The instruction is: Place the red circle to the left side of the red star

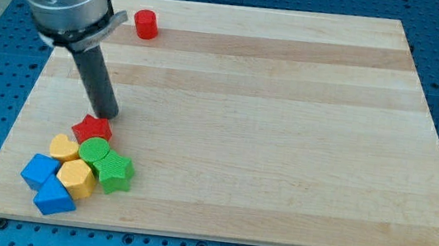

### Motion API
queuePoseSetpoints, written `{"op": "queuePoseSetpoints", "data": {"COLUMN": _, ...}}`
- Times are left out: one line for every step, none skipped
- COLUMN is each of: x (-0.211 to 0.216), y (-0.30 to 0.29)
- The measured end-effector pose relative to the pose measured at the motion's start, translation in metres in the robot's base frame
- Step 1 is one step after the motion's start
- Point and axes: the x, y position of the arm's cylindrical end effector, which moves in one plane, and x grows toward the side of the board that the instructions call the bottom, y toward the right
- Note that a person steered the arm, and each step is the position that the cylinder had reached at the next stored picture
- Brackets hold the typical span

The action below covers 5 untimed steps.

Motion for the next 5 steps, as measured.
{"op": "queuePoseSetpoints", "data": {"x": -0.057, "y": 0.047}}
{"op": "queuePoseSetpoints", "data": {"x": -0.119, "y": 0.070}}
{"op": "queuePoseSetpoints", "data": {"x": -0.186, "y": 0.070}}
{"op": "queuePoseSetpoints", "data": {"x": -0.232, "y": 0.069}}
{"op": "queuePoseSetpoints", "data": {"x": -0.233, "y": 0.047}}
